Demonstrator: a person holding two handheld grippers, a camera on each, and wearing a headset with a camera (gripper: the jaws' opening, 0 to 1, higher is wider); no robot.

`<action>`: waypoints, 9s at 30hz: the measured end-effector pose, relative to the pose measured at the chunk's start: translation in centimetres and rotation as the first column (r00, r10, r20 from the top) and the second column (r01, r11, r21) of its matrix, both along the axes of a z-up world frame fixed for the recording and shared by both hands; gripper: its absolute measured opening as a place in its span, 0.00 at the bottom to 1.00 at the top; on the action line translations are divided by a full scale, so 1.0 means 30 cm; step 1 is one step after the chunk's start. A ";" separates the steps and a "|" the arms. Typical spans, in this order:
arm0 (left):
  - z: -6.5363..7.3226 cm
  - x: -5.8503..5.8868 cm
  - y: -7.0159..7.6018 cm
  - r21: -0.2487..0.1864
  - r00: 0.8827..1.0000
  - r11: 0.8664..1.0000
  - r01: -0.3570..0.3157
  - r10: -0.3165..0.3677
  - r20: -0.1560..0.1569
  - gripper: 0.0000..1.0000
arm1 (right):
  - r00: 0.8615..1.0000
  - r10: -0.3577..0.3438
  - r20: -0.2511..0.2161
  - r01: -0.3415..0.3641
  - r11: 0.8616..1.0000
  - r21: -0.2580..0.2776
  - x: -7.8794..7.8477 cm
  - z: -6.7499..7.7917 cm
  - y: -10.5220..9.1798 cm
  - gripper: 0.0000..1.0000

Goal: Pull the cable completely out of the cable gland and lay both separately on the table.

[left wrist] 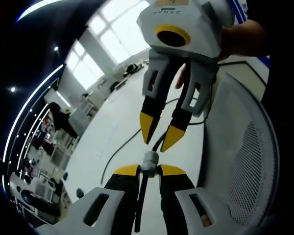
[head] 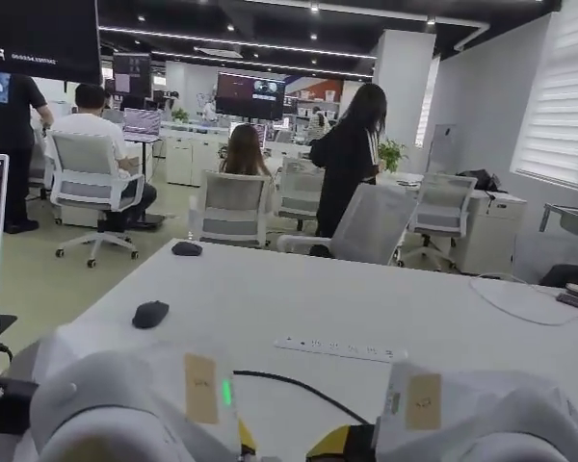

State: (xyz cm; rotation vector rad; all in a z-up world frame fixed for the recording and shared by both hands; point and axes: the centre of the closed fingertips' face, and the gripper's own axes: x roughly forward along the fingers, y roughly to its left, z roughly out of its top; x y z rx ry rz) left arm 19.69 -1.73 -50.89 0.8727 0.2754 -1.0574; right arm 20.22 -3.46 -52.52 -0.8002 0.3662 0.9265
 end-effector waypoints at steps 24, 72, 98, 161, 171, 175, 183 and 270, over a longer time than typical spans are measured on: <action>0.199 0.063 0.030 -0.095 0.993 0.995 -0.031 0.042 0.113 0.16 | 0.989 -0.086 0.119 0.077 0.994 0.081 0.056 0.152 -0.095 0.03; 0.271 0.080 0.132 -0.196 0.983 0.973 -0.120 0.144 0.113 0.16 | 0.930 -0.281 0.236 0.293 0.956 -0.018 0.367 0.250 -0.378 0.04; 0.258 0.025 0.263 -0.186 0.955 0.940 -0.285 0.295 0.028 0.16 | 0.913 -0.295 -0.283 0.194 0.922 -0.336 0.919 -0.685 -0.259 0.06; -0.827 0.221 -0.170 0.146 0.825 0.963 0.227 -0.110 -0.555 0.16 | 0.795 -0.549 -0.257 0.605 0.688 0.400 -0.308 0.095 -0.590 0.20; -0.639 0.214 -0.110 0.022 0.846 0.993 0.117 -0.088 -0.527 0.31 | 0.805 -0.514 -0.296 0.593 0.720 0.360 -0.221 0.048 -0.580 0.21; -0.452 0.217 -0.023 0.000 0.894 0.999 0.047 -0.042 -0.446 0.33 | 0.813 -0.468 -0.346 0.574 0.743 0.344 -0.177 0.002 -0.555 0.23; -0.181 0.140 0.209 -0.066 0.901 0.986 -0.152 0.111 -0.418 0.32 | 0.823 -0.411 -0.393 0.517 0.829 0.215 -0.083 -0.129 -0.520 0.26; -0.267 -0.003 0.447 -0.219 0.718 0.755 -0.618 0.429 -0.548 0.43 | 0.663 -0.413 -0.625 0.609 0.783 0.128 -0.192 -0.326 -0.451 0.42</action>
